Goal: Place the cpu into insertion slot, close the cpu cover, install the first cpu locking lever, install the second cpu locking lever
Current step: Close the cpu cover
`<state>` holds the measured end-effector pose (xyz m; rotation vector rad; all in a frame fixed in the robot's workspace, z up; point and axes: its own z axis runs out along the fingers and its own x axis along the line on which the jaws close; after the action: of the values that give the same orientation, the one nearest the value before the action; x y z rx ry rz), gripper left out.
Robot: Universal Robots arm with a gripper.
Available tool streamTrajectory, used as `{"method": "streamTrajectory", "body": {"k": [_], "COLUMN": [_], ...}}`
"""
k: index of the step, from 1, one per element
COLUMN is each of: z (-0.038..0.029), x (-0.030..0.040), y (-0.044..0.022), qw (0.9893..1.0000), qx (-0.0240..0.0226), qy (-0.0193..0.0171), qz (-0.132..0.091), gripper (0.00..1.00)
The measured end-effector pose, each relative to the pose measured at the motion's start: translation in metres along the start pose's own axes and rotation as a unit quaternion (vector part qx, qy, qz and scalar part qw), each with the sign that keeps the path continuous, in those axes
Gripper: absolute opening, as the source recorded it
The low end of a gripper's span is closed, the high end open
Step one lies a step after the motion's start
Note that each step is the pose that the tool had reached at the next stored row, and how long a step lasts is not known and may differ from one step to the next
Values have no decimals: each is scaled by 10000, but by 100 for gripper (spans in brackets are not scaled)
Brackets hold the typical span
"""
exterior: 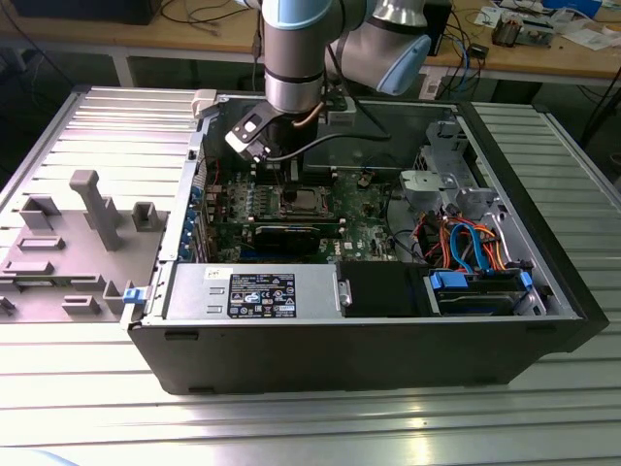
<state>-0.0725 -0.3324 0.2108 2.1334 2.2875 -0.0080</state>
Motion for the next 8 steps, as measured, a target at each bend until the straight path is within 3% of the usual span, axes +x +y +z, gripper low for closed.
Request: {"method": "streamTrajectory", "body": {"k": [3, 5, 6, 8], "z": [0, 1, 2, 3], "x": [-4, -9, -12, -14], "y": [51, 143, 225, 276], "qw": [10000, 10000, 10000, 10000], "qx": [6, 20, 29, 33], "qy": [0, 1, 2, 1], "qz": [0, -2, -4, -6], "gripper": [11, 11, 11, 11]}}
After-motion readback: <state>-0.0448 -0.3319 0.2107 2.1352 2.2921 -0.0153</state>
